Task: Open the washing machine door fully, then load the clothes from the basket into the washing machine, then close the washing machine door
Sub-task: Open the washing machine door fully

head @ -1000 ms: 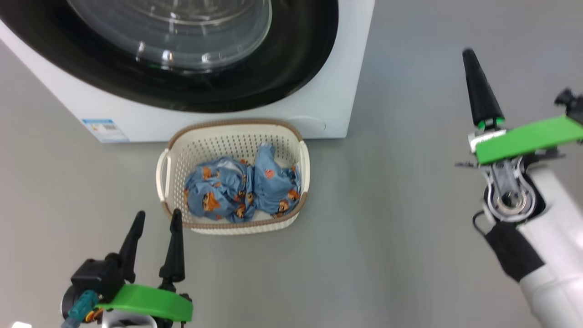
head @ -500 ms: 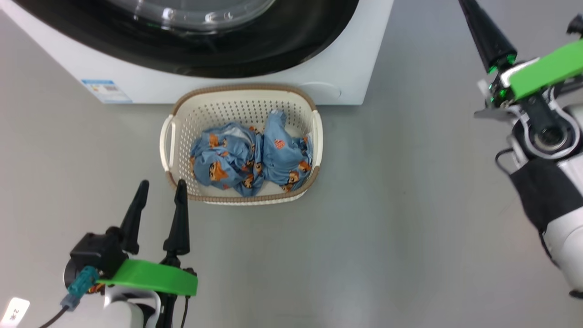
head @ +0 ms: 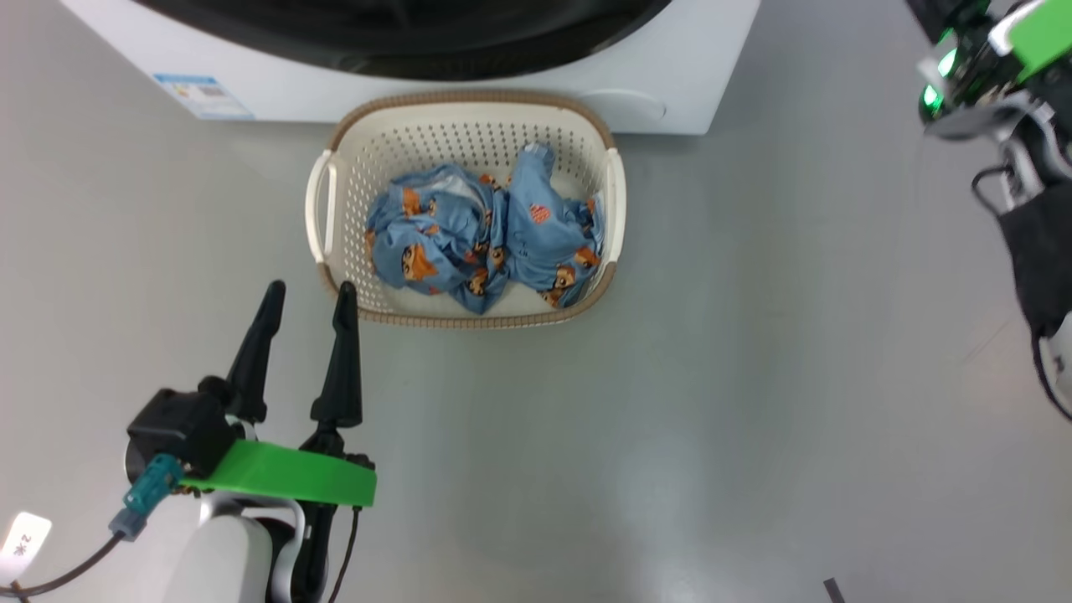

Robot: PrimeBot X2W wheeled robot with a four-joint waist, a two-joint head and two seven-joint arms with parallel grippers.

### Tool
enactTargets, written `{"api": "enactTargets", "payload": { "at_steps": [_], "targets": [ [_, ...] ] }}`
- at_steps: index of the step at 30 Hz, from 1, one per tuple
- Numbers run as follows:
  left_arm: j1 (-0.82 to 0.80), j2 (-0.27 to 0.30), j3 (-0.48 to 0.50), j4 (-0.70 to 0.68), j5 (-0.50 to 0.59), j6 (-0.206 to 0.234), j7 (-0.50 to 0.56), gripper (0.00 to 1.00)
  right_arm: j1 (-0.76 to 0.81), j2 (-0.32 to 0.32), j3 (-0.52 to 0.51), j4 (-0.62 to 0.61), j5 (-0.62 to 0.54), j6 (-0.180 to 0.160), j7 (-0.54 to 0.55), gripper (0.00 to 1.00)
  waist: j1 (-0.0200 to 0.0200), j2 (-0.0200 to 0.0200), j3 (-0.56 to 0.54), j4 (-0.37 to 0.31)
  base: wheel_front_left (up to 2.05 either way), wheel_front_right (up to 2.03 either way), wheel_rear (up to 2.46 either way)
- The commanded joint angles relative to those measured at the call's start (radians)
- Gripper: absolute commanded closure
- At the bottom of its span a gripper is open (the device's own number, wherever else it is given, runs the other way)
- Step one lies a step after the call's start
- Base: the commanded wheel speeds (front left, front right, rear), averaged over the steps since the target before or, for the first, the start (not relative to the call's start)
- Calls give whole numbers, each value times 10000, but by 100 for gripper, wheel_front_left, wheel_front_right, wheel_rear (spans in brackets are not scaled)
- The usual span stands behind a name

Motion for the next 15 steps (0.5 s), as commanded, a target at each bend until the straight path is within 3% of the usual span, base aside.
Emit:
{"api": "enactTargets", "payload": {
  "at_steps": [1, 15],
  "targets": [
    [-210, 172, 256, -330, -106, -16, -63, 0, -277, 92, -37, -147, 44, 100, 219, 100, 0, -1, 286, 173, 0, 0, 0],
    [-611, 172, -36, -592, -333, -16, -63, 0, -1931, 210, -271, 515, -416, 100, 1056, 100, 0, -1, 1032, 641, 0, 0, 0]
  ]
}}
